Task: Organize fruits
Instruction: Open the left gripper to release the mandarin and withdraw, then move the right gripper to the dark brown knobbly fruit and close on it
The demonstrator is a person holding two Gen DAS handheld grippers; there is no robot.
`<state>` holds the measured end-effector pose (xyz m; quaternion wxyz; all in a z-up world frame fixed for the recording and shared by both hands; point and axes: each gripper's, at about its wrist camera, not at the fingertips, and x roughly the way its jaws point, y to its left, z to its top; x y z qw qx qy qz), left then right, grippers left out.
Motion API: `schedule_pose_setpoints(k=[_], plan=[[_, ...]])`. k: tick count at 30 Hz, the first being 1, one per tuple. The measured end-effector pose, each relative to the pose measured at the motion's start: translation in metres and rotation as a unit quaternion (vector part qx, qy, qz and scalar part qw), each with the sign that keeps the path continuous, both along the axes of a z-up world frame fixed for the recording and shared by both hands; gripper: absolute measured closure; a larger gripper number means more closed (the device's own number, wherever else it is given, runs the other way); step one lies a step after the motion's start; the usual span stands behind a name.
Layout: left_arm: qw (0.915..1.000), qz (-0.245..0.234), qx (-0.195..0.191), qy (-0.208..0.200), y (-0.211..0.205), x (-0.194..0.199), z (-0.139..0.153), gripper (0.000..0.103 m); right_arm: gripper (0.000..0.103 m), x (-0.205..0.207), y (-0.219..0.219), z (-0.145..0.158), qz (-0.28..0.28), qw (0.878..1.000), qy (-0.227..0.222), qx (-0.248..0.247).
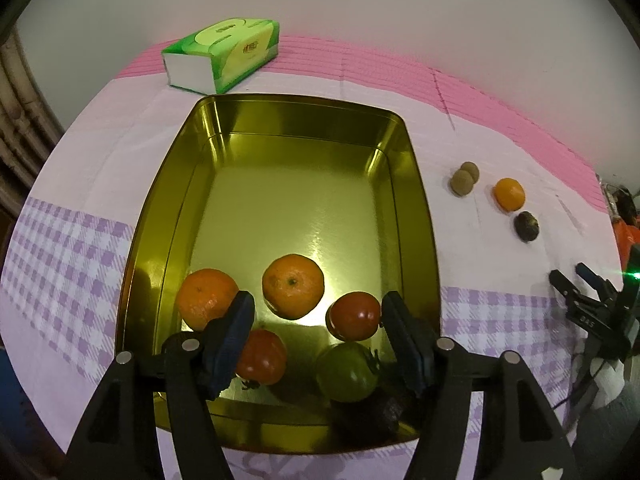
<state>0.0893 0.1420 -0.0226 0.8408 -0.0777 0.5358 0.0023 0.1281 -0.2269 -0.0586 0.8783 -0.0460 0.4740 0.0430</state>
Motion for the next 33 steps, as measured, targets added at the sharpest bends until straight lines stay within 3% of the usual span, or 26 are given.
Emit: schedule_pose_setpoints(k=[9, 13, 22, 33], plan=[[0.9998, 0.0, 0.02, -0.011, 0.006, -0.011, 0.011, 0.039, 0.0, 0.0, 0.0, 0.0, -0.001, 1.0, 0.0, 0.0], [0.9995, 0.009, 0.024, -0.017, 0.016, -0.015, 0.015, 0.026, 0.0, -0.001, 0.0, 0.0, -0.001, 1.0, 0.0, 0.0], [0.9979, 0.042, 0.042, -0.027, 0.045, -0.031, 0.023, 0.014, 0.0, 0.002, 0.0, -0.001, -0.003, 1.0, 0.001, 0.0], [0.9931, 0.109, 0.012, -0.041, 0.082, -0.047, 0.028, 0.007, 0.0, 0.005, 0.0, 0.001, -0.011, 1.0, 0.019, -0.002]])
